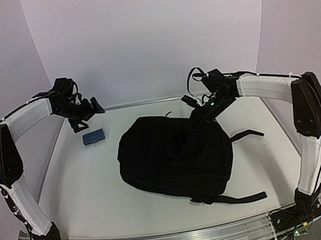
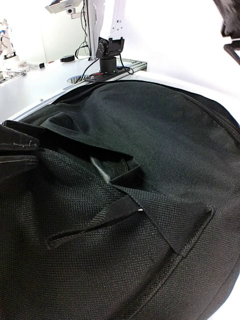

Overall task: Pack the student bag
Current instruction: Adjust the personal item at the corner of the board.

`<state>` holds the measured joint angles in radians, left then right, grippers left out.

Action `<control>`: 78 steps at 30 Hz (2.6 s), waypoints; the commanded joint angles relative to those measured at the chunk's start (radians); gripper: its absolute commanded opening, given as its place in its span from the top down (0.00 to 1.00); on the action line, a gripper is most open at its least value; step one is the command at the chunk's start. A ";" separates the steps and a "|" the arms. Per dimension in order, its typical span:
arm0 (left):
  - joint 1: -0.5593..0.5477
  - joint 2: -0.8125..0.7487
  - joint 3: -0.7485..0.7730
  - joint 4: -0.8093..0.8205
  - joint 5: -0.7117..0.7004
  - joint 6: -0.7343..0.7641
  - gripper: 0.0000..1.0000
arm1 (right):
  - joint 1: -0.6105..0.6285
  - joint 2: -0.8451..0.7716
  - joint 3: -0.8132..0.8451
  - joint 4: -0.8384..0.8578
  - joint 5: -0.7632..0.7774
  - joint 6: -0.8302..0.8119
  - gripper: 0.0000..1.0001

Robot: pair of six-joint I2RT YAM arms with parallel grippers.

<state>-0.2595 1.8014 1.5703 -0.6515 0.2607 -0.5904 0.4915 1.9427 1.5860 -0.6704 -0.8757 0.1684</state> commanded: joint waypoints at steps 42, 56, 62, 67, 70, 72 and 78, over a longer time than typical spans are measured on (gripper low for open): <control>0.182 0.472 0.276 -0.108 0.229 0.367 0.12 | 0.008 -0.019 -0.003 -0.015 0.010 -0.028 1.00; 0.091 0.118 -0.029 -0.072 0.175 0.384 0.05 | 0.008 -0.016 0.006 -0.013 -0.001 -0.029 1.00; 0.092 0.211 0.188 -0.155 -0.025 0.533 0.00 | 0.008 -0.021 0.002 -0.013 0.003 -0.030 1.00; 0.090 0.338 0.350 -0.147 -0.079 0.569 0.00 | 0.007 -0.038 -0.010 -0.013 0.020 -0.038 1.00; 0.091 0.430 0.446 -0.140 -0.045 0.536 0.00 | 0.008 -0.048 -0.015 -0.013 0.031 -0.043 1.00; 0.093 0.491 0.499 -0.144 -0.043 0.503 0.00 | 0.008 -0.052 -0.017 -0.013 0.036 -0.046 1.00; 0.134 0.597 0.544 -0.096 0.035 0.404 0.00 | 0.008 -0.058 -0.023 -0.013 0.032 -0.049 1.00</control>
<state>-0.1614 2.3600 2.0651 -0.7753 0.2422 -0.1156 0.4934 1.9391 1.5735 -0.6657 -0.8495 0.1384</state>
